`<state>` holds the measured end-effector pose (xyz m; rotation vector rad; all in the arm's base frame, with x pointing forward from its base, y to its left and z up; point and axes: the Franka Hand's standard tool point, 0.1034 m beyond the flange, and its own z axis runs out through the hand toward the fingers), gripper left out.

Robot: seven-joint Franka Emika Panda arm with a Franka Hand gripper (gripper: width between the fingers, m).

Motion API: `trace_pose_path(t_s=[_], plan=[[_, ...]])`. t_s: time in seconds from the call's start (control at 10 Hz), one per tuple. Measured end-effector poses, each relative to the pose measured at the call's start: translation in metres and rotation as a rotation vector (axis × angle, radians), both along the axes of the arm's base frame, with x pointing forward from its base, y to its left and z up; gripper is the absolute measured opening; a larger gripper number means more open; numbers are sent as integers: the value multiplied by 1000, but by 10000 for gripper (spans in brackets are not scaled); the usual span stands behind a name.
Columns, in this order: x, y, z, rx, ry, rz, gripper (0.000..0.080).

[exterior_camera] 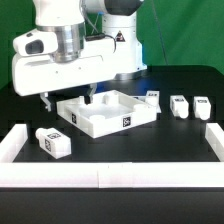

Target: Assemble one leg

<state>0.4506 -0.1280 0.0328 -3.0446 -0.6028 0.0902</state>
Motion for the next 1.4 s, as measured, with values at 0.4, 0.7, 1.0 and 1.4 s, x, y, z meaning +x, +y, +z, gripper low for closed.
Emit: trace_pose_path(t_s=[0.4,0.7,1.0,1.4], plan=[[-11,-4,-23,-17,18,-2,649],[-9,-1,-24,-26,3,2,528],[-9,-2,-24,-26,3,2,193],[-6,-6,-21,-31,-4,-9,52]])
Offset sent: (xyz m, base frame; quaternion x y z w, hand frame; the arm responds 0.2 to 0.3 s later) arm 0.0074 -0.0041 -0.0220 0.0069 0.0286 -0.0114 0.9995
